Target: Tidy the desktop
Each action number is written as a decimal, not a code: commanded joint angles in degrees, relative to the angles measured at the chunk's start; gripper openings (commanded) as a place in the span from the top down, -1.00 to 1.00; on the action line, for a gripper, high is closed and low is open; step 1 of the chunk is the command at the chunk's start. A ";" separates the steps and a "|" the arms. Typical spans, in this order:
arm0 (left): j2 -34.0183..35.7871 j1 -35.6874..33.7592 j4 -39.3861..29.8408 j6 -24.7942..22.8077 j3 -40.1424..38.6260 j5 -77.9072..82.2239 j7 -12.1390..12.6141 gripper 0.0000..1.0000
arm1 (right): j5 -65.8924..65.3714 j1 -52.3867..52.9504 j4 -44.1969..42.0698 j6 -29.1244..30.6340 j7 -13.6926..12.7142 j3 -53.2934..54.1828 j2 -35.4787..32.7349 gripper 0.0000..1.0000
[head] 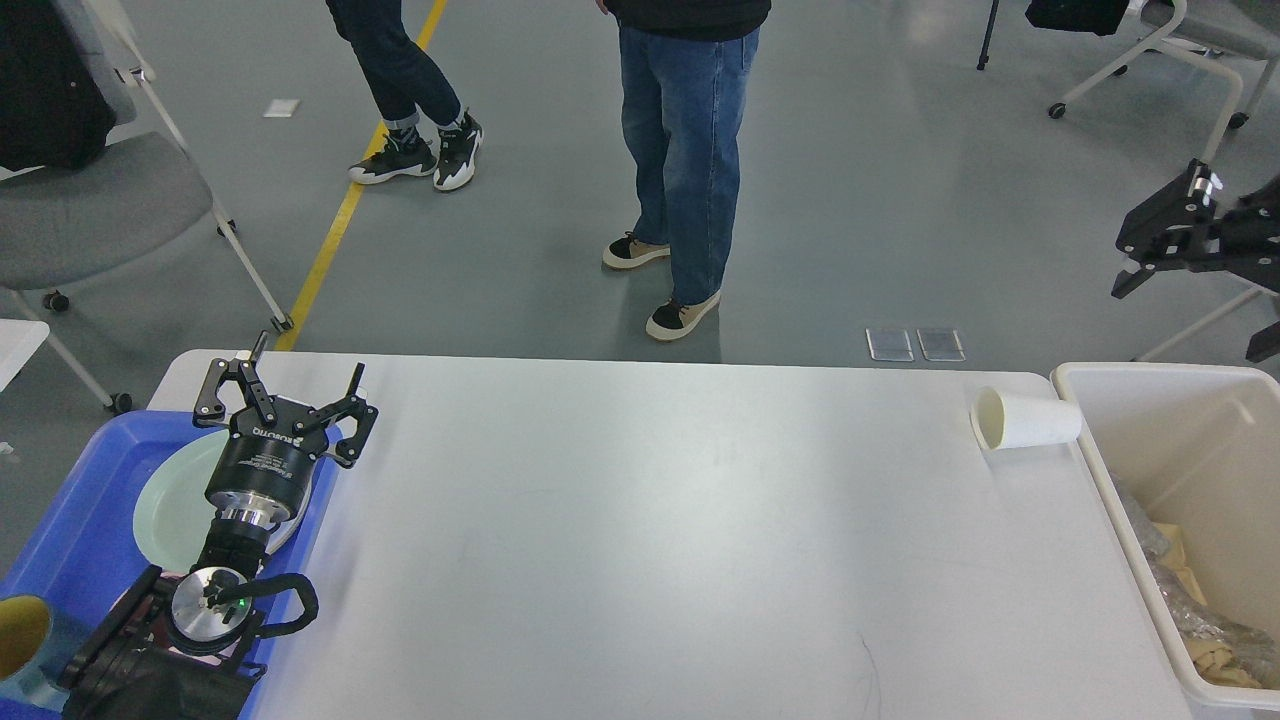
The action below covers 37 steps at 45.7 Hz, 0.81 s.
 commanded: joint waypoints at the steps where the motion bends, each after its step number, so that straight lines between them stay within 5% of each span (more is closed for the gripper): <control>1: 0.00 0.01 0.00 0.09 0.00 0.00 0.00 -0.92 | 3.60 -6.78 -6.13 -2.17 0.00 0.86 -1.07 -1.00; 37: 0.00 -0.07 0.00 0.00 0.00 0.00 0.09 -0.92 | 18.72 -24.45 -12.82 -16.67 -0.35 10.36 -4.94 -1.00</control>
